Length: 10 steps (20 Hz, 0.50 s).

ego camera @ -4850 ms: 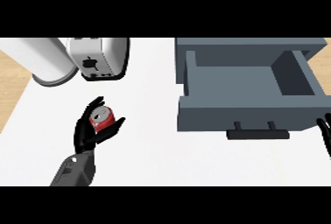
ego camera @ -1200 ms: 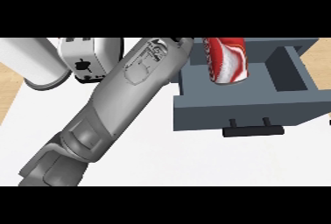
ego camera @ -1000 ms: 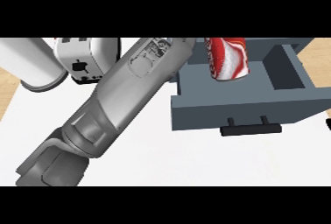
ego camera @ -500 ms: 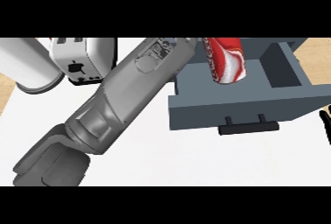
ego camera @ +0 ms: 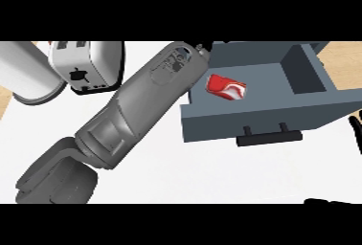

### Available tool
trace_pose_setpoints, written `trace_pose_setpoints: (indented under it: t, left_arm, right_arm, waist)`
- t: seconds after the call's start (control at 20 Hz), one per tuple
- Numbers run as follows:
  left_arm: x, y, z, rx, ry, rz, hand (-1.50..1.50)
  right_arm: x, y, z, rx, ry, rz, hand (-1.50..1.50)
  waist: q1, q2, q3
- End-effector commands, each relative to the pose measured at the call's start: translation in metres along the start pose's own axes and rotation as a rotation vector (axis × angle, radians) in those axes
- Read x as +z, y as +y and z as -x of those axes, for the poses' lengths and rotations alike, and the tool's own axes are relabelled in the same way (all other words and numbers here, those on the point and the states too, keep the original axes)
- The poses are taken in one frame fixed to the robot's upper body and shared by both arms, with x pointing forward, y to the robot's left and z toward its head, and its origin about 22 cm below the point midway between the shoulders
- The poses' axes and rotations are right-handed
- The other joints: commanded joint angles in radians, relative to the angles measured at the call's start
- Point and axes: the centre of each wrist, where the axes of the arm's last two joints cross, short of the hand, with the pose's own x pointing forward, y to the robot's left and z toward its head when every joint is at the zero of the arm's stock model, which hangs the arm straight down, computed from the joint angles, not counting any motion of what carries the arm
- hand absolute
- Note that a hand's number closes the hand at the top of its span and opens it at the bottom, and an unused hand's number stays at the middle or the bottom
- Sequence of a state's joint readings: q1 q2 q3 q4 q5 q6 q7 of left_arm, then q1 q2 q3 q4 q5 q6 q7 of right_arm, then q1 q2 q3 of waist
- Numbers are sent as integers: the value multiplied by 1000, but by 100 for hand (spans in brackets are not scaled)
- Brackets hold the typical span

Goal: Pick up the can, place it into the drawer and close the drawer

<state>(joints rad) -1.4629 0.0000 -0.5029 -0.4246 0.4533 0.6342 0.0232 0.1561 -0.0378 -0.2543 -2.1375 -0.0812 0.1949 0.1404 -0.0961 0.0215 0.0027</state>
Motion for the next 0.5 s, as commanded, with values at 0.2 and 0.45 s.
trace_pose_setpoints:
  t: [0.2, 0.45]
  left_arm:
    - [0, 0, 13, -79, -40, -18, 150]
    - [5, -2, 25, -83, 4, -72, -150]
  right_arm:
    - [-15, -3, -3, 6, -15, -11, -150]
    - [-11, 11, -10, -9, -26, -37, -150]
  waist:
    - [-11, 6, 0]
    - [-38, 9, 0]
